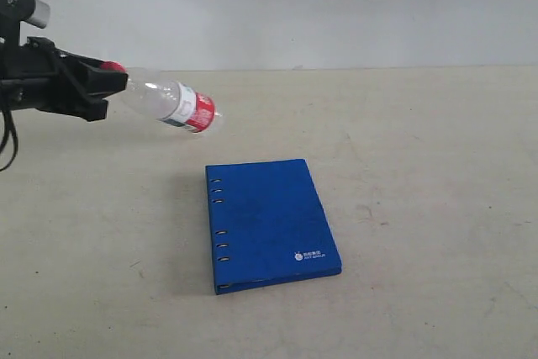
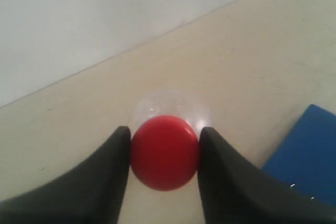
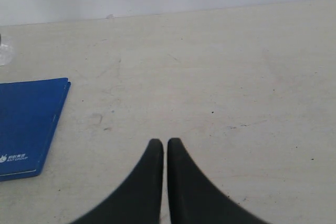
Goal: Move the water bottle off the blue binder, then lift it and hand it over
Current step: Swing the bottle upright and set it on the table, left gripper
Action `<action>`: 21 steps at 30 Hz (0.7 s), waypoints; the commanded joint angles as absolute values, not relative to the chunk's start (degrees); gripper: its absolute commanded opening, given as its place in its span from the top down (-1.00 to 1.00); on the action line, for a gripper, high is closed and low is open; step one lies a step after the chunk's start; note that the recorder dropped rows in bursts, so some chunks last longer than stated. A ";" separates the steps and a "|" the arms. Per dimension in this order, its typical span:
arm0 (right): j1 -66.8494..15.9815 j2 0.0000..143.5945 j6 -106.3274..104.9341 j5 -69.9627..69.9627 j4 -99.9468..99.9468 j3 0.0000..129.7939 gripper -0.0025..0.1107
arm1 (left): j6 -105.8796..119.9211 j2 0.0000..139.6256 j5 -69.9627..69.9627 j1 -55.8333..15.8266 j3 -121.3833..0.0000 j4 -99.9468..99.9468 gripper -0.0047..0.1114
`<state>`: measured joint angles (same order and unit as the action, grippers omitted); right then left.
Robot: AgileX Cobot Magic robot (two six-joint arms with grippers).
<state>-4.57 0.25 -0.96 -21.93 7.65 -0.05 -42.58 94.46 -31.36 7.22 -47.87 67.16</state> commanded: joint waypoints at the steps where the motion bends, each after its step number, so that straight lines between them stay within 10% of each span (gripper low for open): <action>1: -4.59 0.00 -1.21 -21.47 7.42 0.00 0.96 | -42.59 91.18 -26.04 8.13 -47.90 71.65 0.84; 16: -4.59 0.00 -1.21 -21.47 7.42 0.00 0.96 | -37.91 91.57 -32.74 8.13 -47.68 72.23 0.83; 21: -4.59 0.00 -1.21 -21.47 7.42 0.00 0.96 | -37.39 92.47 -32.74 8.13 -47.68 68.07 0.48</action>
<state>-4.57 0.25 -0.96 -21.93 7.65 -0.05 -37.62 91.18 -35.35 8.01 -47.95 69.21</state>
